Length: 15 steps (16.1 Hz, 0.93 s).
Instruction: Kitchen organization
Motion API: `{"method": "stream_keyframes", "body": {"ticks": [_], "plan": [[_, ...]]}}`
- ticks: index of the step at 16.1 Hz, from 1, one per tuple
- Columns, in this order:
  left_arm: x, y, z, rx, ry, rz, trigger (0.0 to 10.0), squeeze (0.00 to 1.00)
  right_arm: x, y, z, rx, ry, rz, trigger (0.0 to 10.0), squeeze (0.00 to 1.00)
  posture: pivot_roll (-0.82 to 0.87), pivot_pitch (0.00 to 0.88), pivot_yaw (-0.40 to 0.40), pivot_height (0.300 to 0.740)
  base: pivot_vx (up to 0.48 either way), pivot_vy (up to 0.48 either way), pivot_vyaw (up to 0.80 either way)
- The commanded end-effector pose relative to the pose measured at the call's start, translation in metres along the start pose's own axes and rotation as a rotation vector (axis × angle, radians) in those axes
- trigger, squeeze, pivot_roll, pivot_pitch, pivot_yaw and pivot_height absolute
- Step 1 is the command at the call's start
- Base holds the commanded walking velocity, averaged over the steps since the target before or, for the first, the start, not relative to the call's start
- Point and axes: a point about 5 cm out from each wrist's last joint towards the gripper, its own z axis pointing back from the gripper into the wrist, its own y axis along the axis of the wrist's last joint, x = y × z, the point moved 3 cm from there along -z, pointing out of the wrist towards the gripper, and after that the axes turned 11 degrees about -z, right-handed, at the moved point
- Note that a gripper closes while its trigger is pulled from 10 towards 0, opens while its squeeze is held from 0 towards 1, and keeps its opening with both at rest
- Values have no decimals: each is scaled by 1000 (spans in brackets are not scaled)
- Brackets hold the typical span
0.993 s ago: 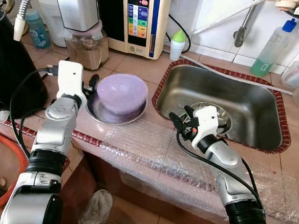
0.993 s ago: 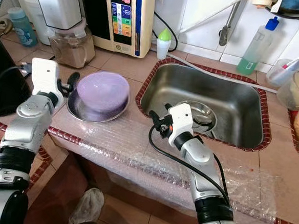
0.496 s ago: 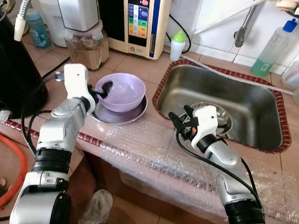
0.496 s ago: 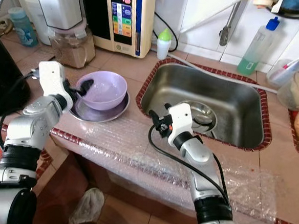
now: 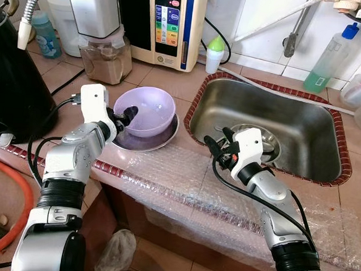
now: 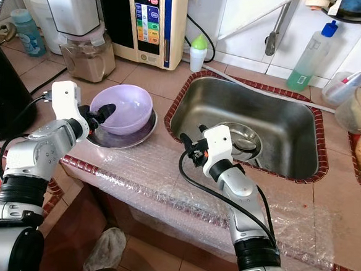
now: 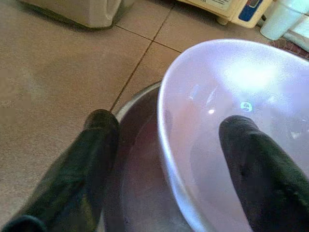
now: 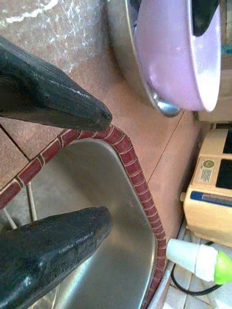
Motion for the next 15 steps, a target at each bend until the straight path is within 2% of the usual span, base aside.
{"method": "stream_keyframes", "body": {"ticks": [1,4,7,8,10,11,12,13,15], "plan": [[3,-2,-1,-22,-12,22,0,0,-7,6,2,15,63,4,10000,0,-44,0,35,740,0,0,0],[8,-4,-3,-33,-23,31,0,0,-21,15,6,25,189,-11,10000,0,-44,0,41,740,0,0,0],[16,-6,-6,-43,-40,15,0,0,-31,11,12,-21,295,-17,10000,0,-37,0,39,740,0,0,0],[12,-9,-7,-50,-31,0,0,0,-40,4,12,-54,346,-7,10000,0,-20,0,32,740,0,0,0],[4,-10,-6,-50,-2,-11,0,0,-44,3,9,-62,351,-16,10000,0,-9,0,21,740,0,0,0],[-13,-10,-2,-42,67,-26,0,0,-49,-4,6,-81,349,-37,10000,0,21,0,-1,740,0,0,0],[-18,-7,0,-32,93,-31,0,0,-50,-4,6,-87,354,-48,10000,47,35,0,0,740,0,0,0],[-23,-3,2,-18,104,-37,0,0,-54,-4,5,-86,377,-65,10000,973,48,0,-6,740,0,0,0],[-30,-1,5,-6,135,-85,0,0,-51,-8,0,-97,344,-54,10000,1000,60,0,-20,740,0,0,0]]}}
